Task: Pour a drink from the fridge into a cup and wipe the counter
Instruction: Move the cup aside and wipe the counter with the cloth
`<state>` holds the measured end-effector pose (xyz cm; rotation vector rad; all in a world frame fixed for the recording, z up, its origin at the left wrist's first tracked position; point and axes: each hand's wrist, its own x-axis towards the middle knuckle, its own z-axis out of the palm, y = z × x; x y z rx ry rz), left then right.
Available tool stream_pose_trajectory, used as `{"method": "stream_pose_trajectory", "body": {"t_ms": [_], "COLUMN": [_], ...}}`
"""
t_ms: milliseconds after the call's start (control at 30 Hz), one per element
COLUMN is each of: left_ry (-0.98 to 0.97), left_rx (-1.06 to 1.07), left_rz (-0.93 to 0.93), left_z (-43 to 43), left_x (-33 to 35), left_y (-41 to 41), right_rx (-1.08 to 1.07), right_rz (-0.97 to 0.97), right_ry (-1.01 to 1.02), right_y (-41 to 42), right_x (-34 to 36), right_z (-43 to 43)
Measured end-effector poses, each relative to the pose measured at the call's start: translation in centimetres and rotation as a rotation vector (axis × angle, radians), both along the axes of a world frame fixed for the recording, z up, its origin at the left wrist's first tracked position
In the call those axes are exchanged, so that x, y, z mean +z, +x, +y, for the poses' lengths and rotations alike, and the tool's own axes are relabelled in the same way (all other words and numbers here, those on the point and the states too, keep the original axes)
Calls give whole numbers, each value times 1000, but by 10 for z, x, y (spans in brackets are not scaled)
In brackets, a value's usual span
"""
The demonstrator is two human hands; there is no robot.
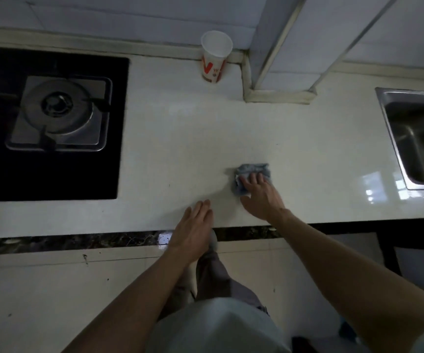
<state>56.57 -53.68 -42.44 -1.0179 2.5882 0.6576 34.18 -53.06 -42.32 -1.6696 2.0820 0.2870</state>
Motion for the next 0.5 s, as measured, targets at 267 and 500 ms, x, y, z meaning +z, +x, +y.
{"method": "stream_pose_trajectory", "body": {"t_ms": [267,500], "left_ry": [87,108], "left_rx": [18,-21], "left_rz": [3,-2], "left_z": [-9,-10], "left_x": [12,9], "left_y": [2,3], "right_rx": [-110,-222], "right_rz": [-38,-67], "right_ry": [-41,-34], "right_y": [78,109], "right_x": [7,-8], "right_z": [73,84]}}
